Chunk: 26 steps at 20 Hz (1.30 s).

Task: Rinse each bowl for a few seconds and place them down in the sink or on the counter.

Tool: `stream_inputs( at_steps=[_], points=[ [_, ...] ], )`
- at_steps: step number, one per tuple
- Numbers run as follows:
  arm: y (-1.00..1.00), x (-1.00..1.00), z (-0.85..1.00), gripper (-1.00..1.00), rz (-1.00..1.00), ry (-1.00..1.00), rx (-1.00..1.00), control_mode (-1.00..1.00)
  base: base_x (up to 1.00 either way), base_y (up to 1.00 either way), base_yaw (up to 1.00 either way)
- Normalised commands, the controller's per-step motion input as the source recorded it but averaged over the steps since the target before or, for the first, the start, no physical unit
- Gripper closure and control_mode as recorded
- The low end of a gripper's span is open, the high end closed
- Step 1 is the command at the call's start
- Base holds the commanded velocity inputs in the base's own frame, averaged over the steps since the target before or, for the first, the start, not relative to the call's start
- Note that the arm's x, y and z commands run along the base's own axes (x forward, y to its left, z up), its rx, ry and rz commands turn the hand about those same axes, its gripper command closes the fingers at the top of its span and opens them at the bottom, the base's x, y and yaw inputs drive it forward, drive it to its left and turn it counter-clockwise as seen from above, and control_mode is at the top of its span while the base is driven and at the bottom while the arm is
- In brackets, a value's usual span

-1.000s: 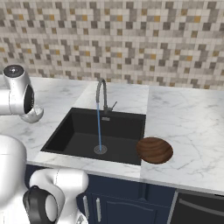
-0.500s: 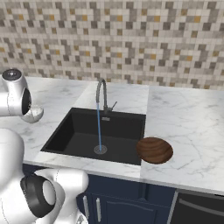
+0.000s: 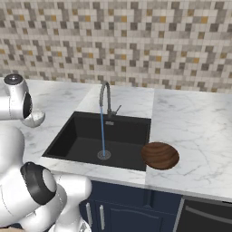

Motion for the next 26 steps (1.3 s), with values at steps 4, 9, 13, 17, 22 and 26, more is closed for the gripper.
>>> stream_inputs(
  at_steps=[4, 9, 13, 17, 22, 26],
  points=[
    [0.12, 0.31, -0.14, -1.0, 0.01, 0.0, -0.02, -1.0, 0.0, 0.0, 0.0],
    [0.14, 0.28, -0.18, -1.0, 0.01, 0.0, -0.02, -1.0, 0.0, 0.0, 0.0],
    [0.15, 0.22, -0.19, -1.0, 0.0, 0.0, -0.03, -1.0, 0.0, 0.0, 0.0],
    [0.13, 0.23, -0.19, -1.0, 0.0, 0.0, -0.02, -1.0, 0.0, 0.0, 0.0],
    [0.11, 0.23, -0.2, -1.0, 0.0, 0.01, -0.01, -1.0, 0.0, 0.0, 0.0],
    [0.1, 0.21, -0.19, -1.0, 0.0, 0.01, -0.01, -1.0, 0.0, 0.0, 0.0]
  ],
)
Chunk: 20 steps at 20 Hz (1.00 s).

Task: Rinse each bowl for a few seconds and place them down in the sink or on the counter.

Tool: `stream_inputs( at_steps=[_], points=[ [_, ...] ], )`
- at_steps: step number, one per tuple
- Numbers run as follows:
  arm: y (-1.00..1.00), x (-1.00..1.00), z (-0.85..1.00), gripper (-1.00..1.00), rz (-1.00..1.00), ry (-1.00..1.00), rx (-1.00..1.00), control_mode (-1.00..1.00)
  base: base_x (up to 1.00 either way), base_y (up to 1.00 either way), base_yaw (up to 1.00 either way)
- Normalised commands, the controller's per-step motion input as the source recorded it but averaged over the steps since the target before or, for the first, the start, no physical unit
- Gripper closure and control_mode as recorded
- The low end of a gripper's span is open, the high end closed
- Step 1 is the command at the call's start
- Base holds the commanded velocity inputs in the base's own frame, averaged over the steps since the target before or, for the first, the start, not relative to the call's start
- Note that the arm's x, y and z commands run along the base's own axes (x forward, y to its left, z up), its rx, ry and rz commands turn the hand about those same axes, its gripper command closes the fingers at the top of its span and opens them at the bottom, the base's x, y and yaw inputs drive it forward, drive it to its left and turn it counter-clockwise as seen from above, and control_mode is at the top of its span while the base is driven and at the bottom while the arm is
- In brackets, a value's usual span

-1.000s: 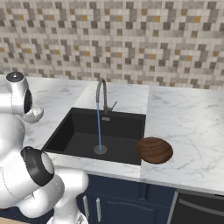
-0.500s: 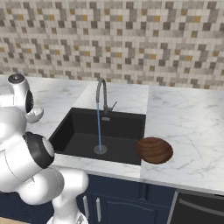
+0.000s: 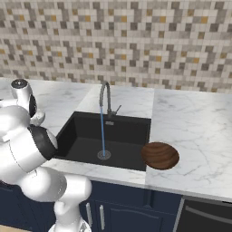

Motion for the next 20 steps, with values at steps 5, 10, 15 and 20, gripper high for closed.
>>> stream_inputs(
  at_steps=[5, 10, 15, 20],
  points=[
    [0.11, 0.23, -0.18, -1.0, 0.0, 0.02, 0.0, -1.0, 0.0, 0.0, 0.0],
    [0.12, 0.22, -0.18, -1.0, 0.0, 0.01, -0.01, -1.0, 0.0, 0.0, 0.0],
    [0.15, 0.22, -0.19, -1.0, 0.0, 0.0, 0.0, -1.0, 0.0, 0.0, 0.0],
    [0.13, 0.22, -0.2, -1.0, 0.0, 0.01, 0.0, -1.0, 0.0, 0.0, 0.0]
  ],
)
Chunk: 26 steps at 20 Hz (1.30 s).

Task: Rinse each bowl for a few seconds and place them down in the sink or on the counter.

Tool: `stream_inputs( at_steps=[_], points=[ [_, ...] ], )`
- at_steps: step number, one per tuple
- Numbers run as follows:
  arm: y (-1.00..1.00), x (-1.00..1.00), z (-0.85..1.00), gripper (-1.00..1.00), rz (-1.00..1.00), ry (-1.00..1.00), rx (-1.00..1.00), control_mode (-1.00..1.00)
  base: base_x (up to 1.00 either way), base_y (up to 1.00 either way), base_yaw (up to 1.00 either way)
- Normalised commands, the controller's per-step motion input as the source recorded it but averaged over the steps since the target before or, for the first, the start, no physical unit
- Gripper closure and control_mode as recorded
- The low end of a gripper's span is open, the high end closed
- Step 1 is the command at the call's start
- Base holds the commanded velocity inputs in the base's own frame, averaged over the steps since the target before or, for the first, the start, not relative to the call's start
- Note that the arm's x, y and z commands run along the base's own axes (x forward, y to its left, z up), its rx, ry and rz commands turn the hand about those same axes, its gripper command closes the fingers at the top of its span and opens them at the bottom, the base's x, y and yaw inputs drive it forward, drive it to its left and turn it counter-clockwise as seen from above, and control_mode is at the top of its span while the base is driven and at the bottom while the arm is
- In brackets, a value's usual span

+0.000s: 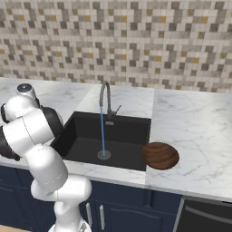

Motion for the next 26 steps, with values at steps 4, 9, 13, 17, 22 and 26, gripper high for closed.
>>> stream_inputs(
  at_steps=[4, 9, 13, 17, 22, 26],
  points=[
    [0.11, 0.22, -0.21, -1.0, 0.0, 0.01, 0.0, -1.0, 0.0, 0.0, 0.0],
    [0.11, 0.26, -0.17, -1.0, 0.0, 0.01, -0.01, -1.0, 0.0, 0.0, 0.0],
    [0.13, 0.31, -0.17, -1.0, 0.0, 0.02, -0.01, -1.0, 0.0, 0.0, 0.0],
    [0.12, 0.31, -0.16, -1.0, 0.0, 0.02, -0.01, -1.0, 0.0, 0.0, 0.0],
    [0.13, 0.3, -0.16, -1.0, 0.0, 0.01, -0.01, -1.0, 0.0, 0.0, 0.0],
    [0.17, 0.29, -0.17, -1.0, 0.0, 0.02, -0.02, -1.0, 0.0, 0.0, 0.0]
  ],
)
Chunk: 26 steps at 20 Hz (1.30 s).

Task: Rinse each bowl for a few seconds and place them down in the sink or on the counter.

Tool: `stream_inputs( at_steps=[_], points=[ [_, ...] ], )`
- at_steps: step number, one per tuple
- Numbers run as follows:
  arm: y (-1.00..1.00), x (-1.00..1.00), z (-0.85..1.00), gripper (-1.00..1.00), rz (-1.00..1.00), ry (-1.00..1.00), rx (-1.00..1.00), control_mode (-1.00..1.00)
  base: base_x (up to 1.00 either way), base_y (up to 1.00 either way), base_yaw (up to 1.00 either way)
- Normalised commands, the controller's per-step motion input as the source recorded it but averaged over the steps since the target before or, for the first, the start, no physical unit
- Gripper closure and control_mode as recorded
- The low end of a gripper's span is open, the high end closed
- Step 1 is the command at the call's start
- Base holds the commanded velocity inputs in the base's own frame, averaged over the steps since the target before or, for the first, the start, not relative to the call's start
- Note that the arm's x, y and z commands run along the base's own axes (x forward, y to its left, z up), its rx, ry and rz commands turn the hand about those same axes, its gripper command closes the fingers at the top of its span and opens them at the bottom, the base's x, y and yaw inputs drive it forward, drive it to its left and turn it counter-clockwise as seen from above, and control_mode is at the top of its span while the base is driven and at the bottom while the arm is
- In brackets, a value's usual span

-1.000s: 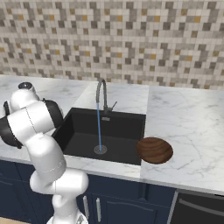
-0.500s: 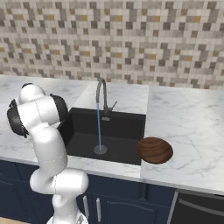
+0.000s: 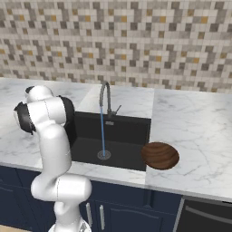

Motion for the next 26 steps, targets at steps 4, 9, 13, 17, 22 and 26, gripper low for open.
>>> stream_inputs(
  at_steps=[4, 9, 13, 17, 22, 26],
  points=[
    [0.17, 0.28, -0.2, -1.0, 0.0, 0.03, -0.01, -1.0, 0.0, 0.0, 0.0],
    [0.11, 0.23, -0.19, -1.0, 0.0, 0.02, -0.01, -1.0, 0.0, 0.0, 0.0],
    [0.05, 0.18, -0.19, -1.0, 0.0, 0.02, 0.0, -1.0, 0.0, 0.0, 0.0],
    [0.09, 0.23, -0.2, -1.0, 0.0, 0.02, 0.0, -1.0, 0.0, 0.0, 0.0],
    [0.1, 0.25, -0.2, -1.0, 0.0, 0.02, 0.0, -1.0, 0.0, 0.0, 0.0],
    [0.13, 0.24, -0.19, 1.0, 0.0, 0.02, 0.0, -1.0, 0.0, 0.0, 0.0]
  ],
)
